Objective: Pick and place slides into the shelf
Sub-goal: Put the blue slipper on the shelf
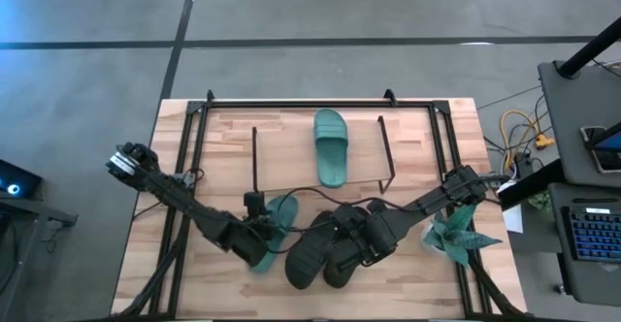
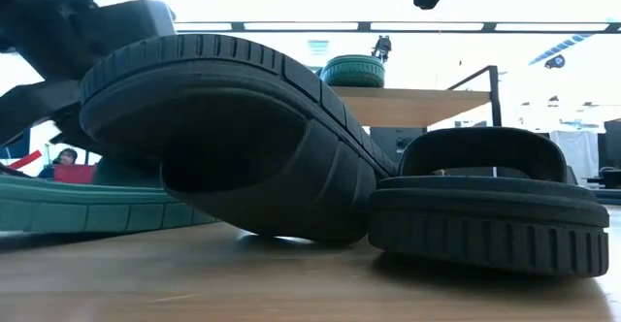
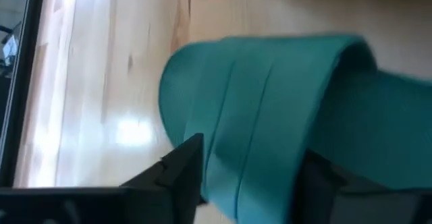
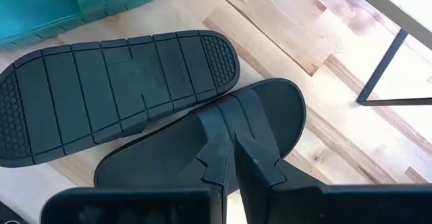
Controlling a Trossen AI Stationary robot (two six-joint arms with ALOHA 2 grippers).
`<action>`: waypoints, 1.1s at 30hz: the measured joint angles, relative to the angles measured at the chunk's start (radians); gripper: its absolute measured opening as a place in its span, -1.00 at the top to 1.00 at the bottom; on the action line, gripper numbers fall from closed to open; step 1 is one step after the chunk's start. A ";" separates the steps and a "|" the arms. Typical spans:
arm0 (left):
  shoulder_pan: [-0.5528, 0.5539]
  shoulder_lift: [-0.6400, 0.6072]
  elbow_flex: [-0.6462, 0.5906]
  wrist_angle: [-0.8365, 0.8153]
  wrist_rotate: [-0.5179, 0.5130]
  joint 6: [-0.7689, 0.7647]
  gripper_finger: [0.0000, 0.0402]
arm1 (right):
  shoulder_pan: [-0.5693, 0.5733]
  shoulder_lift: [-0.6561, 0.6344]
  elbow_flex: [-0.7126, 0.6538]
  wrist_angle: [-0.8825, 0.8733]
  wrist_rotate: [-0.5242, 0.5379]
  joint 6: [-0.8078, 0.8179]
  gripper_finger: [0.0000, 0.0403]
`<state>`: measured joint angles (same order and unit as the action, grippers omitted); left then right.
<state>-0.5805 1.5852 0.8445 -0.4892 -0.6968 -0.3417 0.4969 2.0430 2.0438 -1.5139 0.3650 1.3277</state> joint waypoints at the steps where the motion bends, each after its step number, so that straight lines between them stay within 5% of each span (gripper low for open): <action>1: 0.005 0.000 -0.006 0.033 0.004 0.028 0.34 | 0.000 0.000 0.000 0.000 0.002 0.000 0.91; 8: 0.043 0.000 -0.031 0.162 0.113 0.101 0.93 | 0.000 0.000 0.000 0.000 0.003 0.004 0.91; 23: 0.013 -0.190 0.052 0.001 0.390 -0.043 1.00 | 0.020 -0.110 0.000 -0.011 0.154 0.034 0.91; 27: 0.009 -0.311 0.088 0.008 0.313 -0.041 1.00 | 0.020 -0.160 -0.002 -0.042 0.224 0.034 0.91; 33: 0.017 -0.440 0.161 0.010 -0.041 0.050 1.00 | 0.020 -0.193 -0.004 -0.058 0.301 0.026 0.91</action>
<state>-0.5639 1.1454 1.0052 -0.4792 -0.7373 -0.2914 0.5167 1.8499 2.0396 -1.5716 0.6655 1.3533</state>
